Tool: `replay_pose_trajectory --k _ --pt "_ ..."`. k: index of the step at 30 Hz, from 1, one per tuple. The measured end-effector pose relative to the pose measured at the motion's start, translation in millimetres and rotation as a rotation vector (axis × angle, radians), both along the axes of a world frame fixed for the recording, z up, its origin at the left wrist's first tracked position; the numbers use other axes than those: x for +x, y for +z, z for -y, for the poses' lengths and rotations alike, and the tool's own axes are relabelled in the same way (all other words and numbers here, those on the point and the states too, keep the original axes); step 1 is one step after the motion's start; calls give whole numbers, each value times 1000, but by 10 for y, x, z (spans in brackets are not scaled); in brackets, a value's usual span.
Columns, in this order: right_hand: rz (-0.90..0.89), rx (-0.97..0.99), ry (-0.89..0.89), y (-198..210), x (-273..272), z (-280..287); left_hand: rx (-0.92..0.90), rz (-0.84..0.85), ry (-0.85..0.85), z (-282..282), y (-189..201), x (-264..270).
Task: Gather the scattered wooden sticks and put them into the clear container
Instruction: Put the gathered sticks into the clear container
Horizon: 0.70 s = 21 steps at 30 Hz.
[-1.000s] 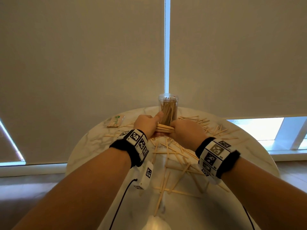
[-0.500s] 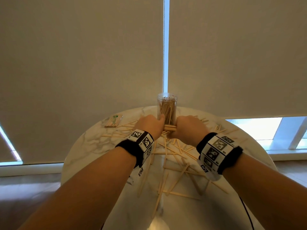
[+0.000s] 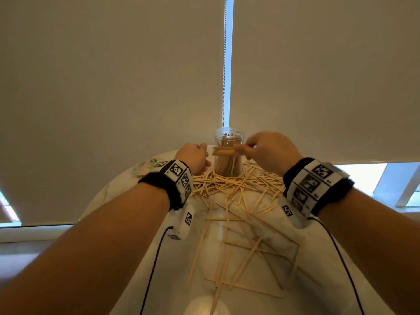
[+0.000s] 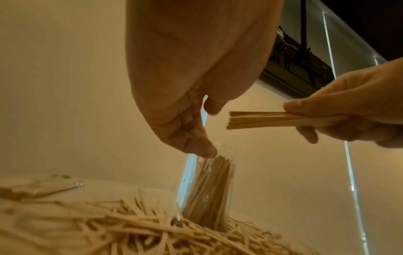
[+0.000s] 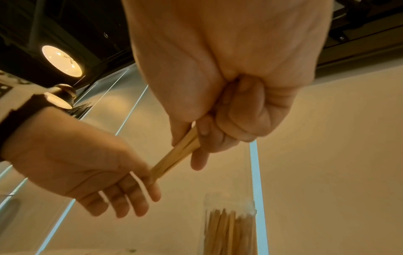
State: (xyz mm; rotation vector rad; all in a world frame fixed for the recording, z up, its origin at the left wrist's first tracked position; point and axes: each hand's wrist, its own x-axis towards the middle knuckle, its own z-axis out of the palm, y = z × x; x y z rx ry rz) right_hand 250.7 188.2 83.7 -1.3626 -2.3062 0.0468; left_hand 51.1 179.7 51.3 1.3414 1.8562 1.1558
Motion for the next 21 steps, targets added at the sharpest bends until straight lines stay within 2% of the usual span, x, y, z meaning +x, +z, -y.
replay_pose_trajectory --k 2,5,11,16,21 --pt "-5 41 -73 182 37 -216 -28 -34 -24 -128 104 -105" --pt "67 105 -180 425 -6 -596 -37 -213 -61 -373 220 -232" --pt "448 128 -193 728 -455 -1246 -140 -398 -186 -899 214 -172" --pt "682 65 -127 709 -877 -1560 -118 -291 -194 -1220 -63 -103" --pt "871 45 -72 432 -1132 -1744 -17 -166 -249 -1372 -202 -79"
